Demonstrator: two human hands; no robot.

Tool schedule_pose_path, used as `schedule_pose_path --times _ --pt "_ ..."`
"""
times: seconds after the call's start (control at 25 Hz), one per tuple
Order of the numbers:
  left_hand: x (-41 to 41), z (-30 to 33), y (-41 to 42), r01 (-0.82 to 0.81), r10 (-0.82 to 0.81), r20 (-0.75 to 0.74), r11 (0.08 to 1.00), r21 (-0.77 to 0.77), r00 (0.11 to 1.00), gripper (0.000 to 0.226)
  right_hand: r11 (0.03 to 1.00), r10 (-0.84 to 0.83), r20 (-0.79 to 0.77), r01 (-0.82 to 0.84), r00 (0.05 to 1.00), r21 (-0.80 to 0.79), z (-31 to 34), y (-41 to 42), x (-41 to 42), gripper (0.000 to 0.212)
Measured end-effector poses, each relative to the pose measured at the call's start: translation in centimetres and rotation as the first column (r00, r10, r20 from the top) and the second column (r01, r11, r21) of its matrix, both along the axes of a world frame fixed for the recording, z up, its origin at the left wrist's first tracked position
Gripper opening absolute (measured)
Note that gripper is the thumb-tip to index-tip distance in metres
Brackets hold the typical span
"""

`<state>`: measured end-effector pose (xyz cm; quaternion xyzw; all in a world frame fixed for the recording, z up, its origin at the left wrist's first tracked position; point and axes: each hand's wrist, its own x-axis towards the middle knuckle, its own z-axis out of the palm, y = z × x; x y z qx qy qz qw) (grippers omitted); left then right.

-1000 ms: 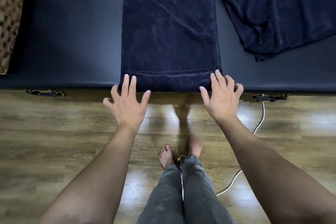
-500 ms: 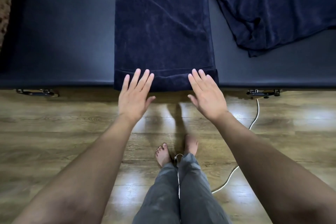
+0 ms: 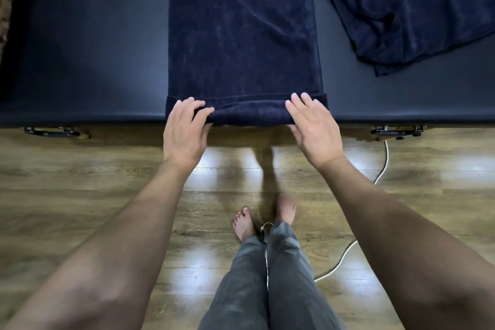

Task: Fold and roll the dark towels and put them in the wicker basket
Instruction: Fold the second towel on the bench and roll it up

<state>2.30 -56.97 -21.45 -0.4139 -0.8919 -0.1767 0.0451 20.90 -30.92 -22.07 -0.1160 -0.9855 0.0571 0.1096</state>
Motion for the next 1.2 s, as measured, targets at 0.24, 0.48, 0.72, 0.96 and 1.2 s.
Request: schedule_pose_path --times 0.24,0.48,0.72,0.96,1.2 --pt "-2.4 3.0 2.3 -0.142 0.144 0.013 0.983 -0.115 0.989 0.027 0.967 -0.092 -0.004 0.089 0.996 -0.237 2.4 1.0 -2.2 0.027" --pt "-4.9 3.5 5.0 -0.226 0.209 -0.112 0.959 -0.171 0.971 0.051 0.946 -0.206 0.073 0.218 0.976 -0.240 3.8 2.0 -4.9 0.030" --pt "-7.1 3.4 7.3 -0.298 0.313 -0.008 0.896 -0.328 0.950 0.058 0.927 -0.353 0.125 0.365 0.927 -0.087 3.0 2.6 -8.5 0.046" --pt "-8.2 2.7 8.2 -0.188 0.161 -0.122 0.949 -0.254 0.979 0.030 0.921 -0.390 0.071 0.389 0.918 0.018 2.8 3.0 -9.7 0.027" --pt "-5.1 2.5 7.7 -0.284 0.270 -0.238 0.959 -0.024 0.933 0.037 0.911 -0.356 -0.049 0.358 0.933 0.203 1.9 2.9 -9.6 0.057"
